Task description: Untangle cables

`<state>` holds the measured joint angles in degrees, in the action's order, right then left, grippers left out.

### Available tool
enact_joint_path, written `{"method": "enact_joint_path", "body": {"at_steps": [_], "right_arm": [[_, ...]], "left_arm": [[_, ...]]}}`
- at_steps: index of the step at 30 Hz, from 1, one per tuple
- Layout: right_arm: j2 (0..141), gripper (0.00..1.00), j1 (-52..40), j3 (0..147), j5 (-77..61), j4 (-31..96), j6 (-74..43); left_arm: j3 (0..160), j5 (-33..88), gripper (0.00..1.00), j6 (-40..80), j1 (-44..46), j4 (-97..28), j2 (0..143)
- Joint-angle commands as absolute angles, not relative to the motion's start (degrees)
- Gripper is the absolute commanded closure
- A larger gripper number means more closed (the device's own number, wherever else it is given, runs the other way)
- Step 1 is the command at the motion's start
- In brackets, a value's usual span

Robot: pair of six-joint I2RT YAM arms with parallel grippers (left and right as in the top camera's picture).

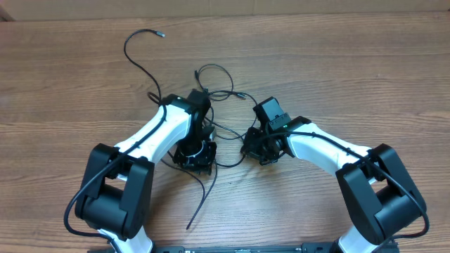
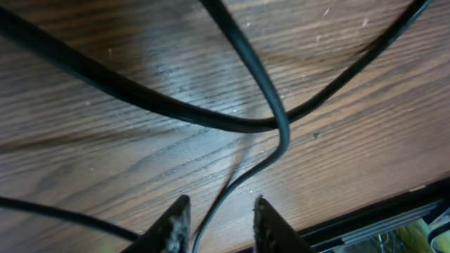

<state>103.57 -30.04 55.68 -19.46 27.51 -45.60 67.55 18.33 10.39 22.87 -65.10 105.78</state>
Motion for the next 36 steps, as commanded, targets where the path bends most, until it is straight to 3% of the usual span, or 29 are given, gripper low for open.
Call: {"method": "enact_joint_path", "body": {"at_steps": [1, 14, 22, 27, 30, 36], "right_arm": [[104.01, 0.82, -30.30, 55.37, -19.07, 27.27, -45.34], [104.01, 0.82, -30.30, 55.37, -19.07, 27.33, -45.32], [104.01, 0.76, -30.30, 55.37, -19.07, 27.46, -45.32], [104.01, 0.75, -30.30, 55.37, -19.07, 27.42, -45.32], [104.01, 0.75, -30.30, 55.37, -19.07, 27.40, -45.34], [104.01, 0.75, -30.30, 55.37, -19.09, 27.27, -45.32]], "left_arm": [[65.21, 19.11, 0.69, 10.72, 23.33, -64.66, 105.65], [77.78, 19.46, 0.76, 11.03, 18.48, -71.83, 105.27], [76.16, 14.24, 0.75, 23.77, 18.70, -78.94, 104.88], [70.61, 15.29, 0.69, 27.49, 20.29, -76.47, 104.88], [67.26, 16.64, 0.56, 27.51, 21.78, -72.31, 104.88], [65.93, 19.86, 0.55, 27.49, 22.48, -68.14, 104.88]]}}
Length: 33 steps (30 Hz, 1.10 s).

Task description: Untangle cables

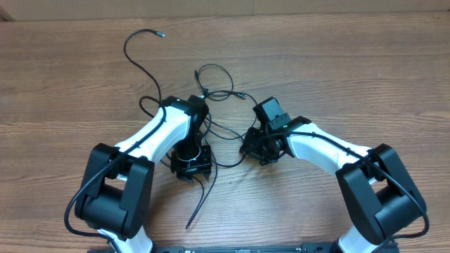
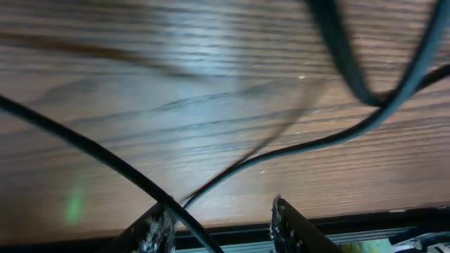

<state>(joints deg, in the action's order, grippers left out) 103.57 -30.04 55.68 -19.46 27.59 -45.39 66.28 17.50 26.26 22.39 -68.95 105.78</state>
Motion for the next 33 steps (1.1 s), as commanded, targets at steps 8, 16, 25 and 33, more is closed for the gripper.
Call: {"method": "enact_joint_path", "body": {"at_steps": [8, 16, 25, 33], "right_arm": [[104.01, 0.76, -30.30, 55.37, -19.09, 27.27, -45.32], [104.01, 0.75, -30.30, 55.37, -19.07, 27.27, -45.32], [104.01, 0.75, -30.30, 55.37, -19.07, 27.27, -45.34], [104.01, 0.75, -30.30, 55.37, -19.09, 27.29, -45.32]], "left_arm": [[62.92, 20.51, 0.55, 30.50, 25.10, -59.00, 104.88], [61.58, 18.63, 0.54, 30.41, 27.59, -51.22, 104.88], [61.45, 15.86, 0.62, 28.27, 29.67, -50.61, 104.88], [61.10, 8.23, 0.76, 28.34, 34.22, -48.80, 104.90]]}}
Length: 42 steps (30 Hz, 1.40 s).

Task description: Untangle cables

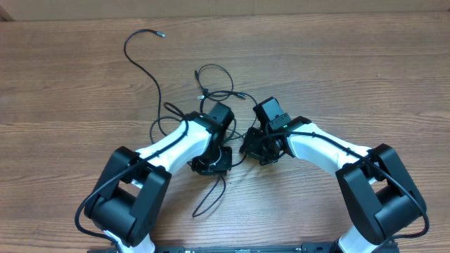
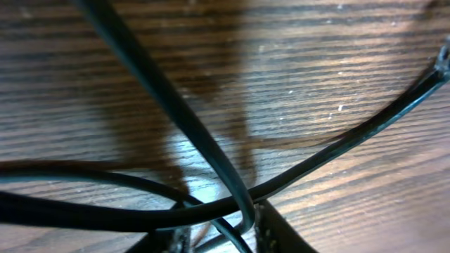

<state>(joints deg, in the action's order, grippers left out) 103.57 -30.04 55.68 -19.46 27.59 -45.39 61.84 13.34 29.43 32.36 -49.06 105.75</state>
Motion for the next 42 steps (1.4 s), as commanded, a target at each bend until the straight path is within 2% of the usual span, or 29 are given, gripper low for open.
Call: {"method": "enact_joint_path", "body": {"at_steps": [1, 5, 18, 22, 32, 34, 38, 42], "right_arm": [[104.01, 0.75, -30.30, 55.37, -19.09, 27.29, -45.32], [104.01, 0.75, -30.30, 55.37, -19.09, 27.27, -45.32], [104.01, 0.75, -30.30, 55.37, -19.07, 27.29, -45.32], [104.01, 0.60, -30.30, 55.40, -19.09, 27.24, -45.30], [104.01, 0.56, -31.16, 55.37, -15.29, 23.59, -44.91], [104.01, 0.60, -31.53, 55.37, -15.14, 23.40, -44.91], [104.01, 0.96, -31.81, 55.37, -15.03, 23.46, -44.91], [104.01, 0.96, -31.68, 55.37, -14.26, 23.44, -44.91]], "left_arm": [[61.10, 7.66, 0.79, 28.34, 34.65, -48.80, 104.90], [61.10, 7.44, 0.96, 28.32, 35.29, -48.95, 104.90], [62.11, 9.26, 0.95, 26.96, 35.29, -50.72, 102.39], [62.17, 9.26, 0.96, 26.20, 35.29, -50.94, 98.13], [62.22, 8.84, 0.96, 25.26, 35.29, -52.49, 89.19], [62.22, 8.84, 0.96, 25.23, 35.29, -52.51, 87.83], [62.26, 8.78, 0.96, 23.77, 35.27, -52.64, 85.01], [63.00, 8.49, 0.96, 19.49, 35.20, -52.88, 82.76]]}}
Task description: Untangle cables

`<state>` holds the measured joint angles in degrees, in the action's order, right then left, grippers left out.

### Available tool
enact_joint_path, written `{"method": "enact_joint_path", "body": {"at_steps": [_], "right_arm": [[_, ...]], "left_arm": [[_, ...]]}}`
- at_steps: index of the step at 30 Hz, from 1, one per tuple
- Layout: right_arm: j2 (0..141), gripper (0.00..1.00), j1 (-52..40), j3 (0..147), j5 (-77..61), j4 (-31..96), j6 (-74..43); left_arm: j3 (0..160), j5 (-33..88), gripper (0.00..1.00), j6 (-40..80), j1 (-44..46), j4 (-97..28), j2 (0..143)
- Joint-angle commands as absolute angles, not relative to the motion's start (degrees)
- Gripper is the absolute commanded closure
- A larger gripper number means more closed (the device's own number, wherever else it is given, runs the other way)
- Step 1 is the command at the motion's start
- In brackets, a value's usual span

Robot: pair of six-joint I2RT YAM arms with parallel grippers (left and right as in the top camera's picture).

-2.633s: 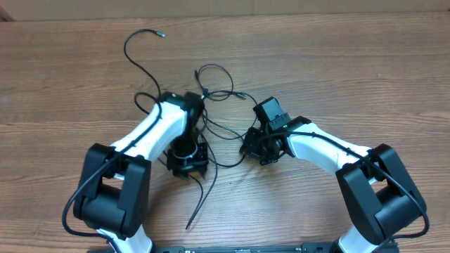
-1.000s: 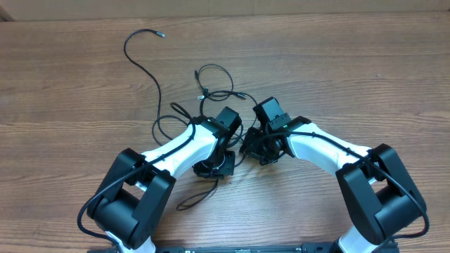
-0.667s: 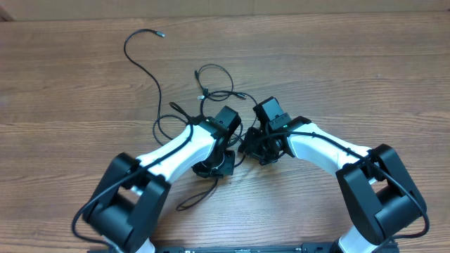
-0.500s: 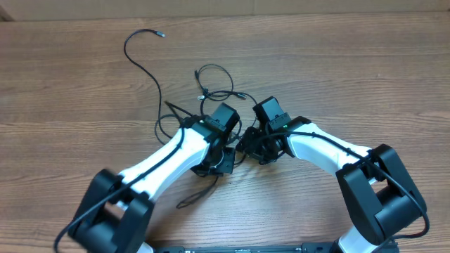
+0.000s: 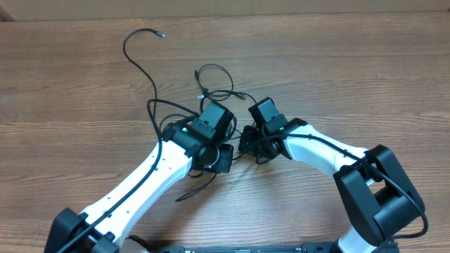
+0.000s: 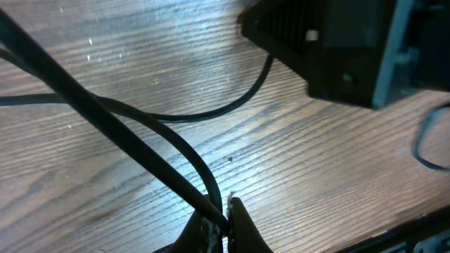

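Thin black cables (image 5: 211, 91) lie tangled at mid-table. One long strand curls up to a plug end (image 5: 160, 33) at the far left, and a loose tail (image 5: 190, 191) trails toward the front. My left gripper (image 5: 218, 158) is down in the tangle. In the left wrist view that gripper (image 6: 219, 211) is shut on a black cable (image 6: 105, 126) that runs up and left from the fingertips. A second strand (image 6: 211, 112) curves across the wood behind it. My right gripper (image 5: 249, 147) sits just right of the left one, low over the cables, with its jaws hidden under the wrist.
The wooden table (image 5: 365, 77) carries nothing but the cables. The right gripper's black housing (image 6: 337, 49) looms close ahead of the left fingers. Both white arms (image 5: 316, 147) reach in from the front edge.
The left jaws, which straddled crossing cables with a small gap, are now shut on one strand. The left arm is stretched further out, and the loose tail lies further left.
First the left gripper stood open over a thin strand left of the tangle's centre, then a little nearer with the jaws wider. It then stood further right with crossing cables between its fingers, and now pinches one. The right gripper has barely moved.
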<state>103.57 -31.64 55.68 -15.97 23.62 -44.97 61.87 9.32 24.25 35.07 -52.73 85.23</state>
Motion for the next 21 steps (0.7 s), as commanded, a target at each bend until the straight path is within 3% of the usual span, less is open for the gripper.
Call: {"method": "enact_joint_path", "body": {"at_steps": [1, 10, 21], "right_arm": [[104.01, 0.96, -31.57, 55.37, -13.69, 23.46, -44.91], [104.01, 0.96, -31.00, 55.40, -13.54, 23.79, -44.91], [104.01, 0.96, -31.00, 55.37, -13.52, 24.03, -44.91]], "left_arm": [[63.46, 7.70, 0.96, 18.98, 35.11, -53.28, 82.30], [76.82, -18.00, 0.96, 19.31, 30.02, -58.54, 77.41], [82.56, -58.50, 0.96, 19.46, 24.47, -47.18, 76.71]]}}
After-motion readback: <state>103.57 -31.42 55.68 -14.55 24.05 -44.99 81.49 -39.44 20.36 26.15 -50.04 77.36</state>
